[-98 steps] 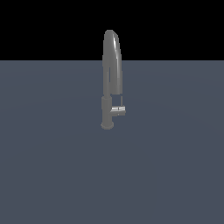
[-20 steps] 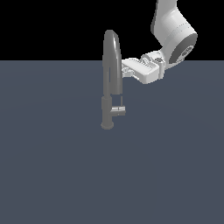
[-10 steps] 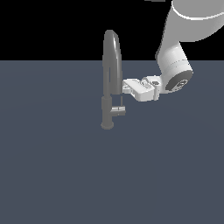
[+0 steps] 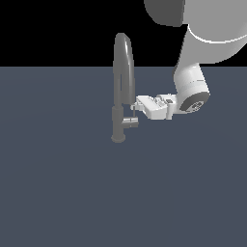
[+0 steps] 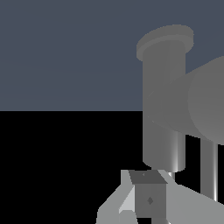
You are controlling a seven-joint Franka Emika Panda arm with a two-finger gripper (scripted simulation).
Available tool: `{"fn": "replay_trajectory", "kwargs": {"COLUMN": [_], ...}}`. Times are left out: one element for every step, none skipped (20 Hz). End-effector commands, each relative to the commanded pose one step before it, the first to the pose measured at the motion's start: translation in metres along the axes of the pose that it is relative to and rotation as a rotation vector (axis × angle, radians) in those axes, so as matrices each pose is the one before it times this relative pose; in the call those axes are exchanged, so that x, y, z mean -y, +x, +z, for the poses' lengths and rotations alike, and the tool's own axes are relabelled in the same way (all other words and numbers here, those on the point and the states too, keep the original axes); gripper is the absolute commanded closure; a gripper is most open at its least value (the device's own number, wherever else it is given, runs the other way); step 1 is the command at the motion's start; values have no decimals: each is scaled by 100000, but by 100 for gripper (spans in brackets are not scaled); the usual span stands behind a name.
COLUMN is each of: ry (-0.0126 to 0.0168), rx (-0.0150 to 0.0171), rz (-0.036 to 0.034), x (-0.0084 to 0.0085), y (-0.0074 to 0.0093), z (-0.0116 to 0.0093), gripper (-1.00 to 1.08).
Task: Turn on the faucet by rotating a designated handle.
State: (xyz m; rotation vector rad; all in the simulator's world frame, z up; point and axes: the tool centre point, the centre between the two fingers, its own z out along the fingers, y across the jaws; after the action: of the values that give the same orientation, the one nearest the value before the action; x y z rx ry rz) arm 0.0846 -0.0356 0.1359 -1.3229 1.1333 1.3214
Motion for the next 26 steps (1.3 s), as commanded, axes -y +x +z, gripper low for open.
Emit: {"fn": "replay_trajectory", "kwargs": {"ry": [220,0,-74,0,0,0,0,0,0,26,0,0,0,0,0,24,0,0,311,0,-40,0,-40,0,-40,0], "rx": [168,0,-38,0,0,0,0,0,0,8,0,0,0,0,0,4,0,0,-181,0,26,0,26,0,26,0], "rz": [67,0,16,0,0,0,0,0,0,-41,0,0,0,0,0,-43,0,0,64,0,-11,0,-11,0,-10,0], "x": [52,0,-28,-169,-171,-174,-177,-179,-182,-194,-187,-190,-193,-195,-198,-210,-203,0,263,-239,-238,-245,-245,-251,-251,-258], "y": [13,0,20,-70,-71,-72,-73,-74,-75,-100,-77,-79,-80,-81,-82,-109,-85,0,244,-3,-6,-3,-6,-3,-6,-3], "z": [10,0,-4,6,6,6,6,6,6,-11,6,6,6,6,6,-10,5,0,-15,-8,12,-8,12,-9,11,-9], "gripper": [108,108,108,108,108,108,108,108,108,108,108,108,108,108,108,108,108,108,108,108,108,108,108,108,108,108]}}
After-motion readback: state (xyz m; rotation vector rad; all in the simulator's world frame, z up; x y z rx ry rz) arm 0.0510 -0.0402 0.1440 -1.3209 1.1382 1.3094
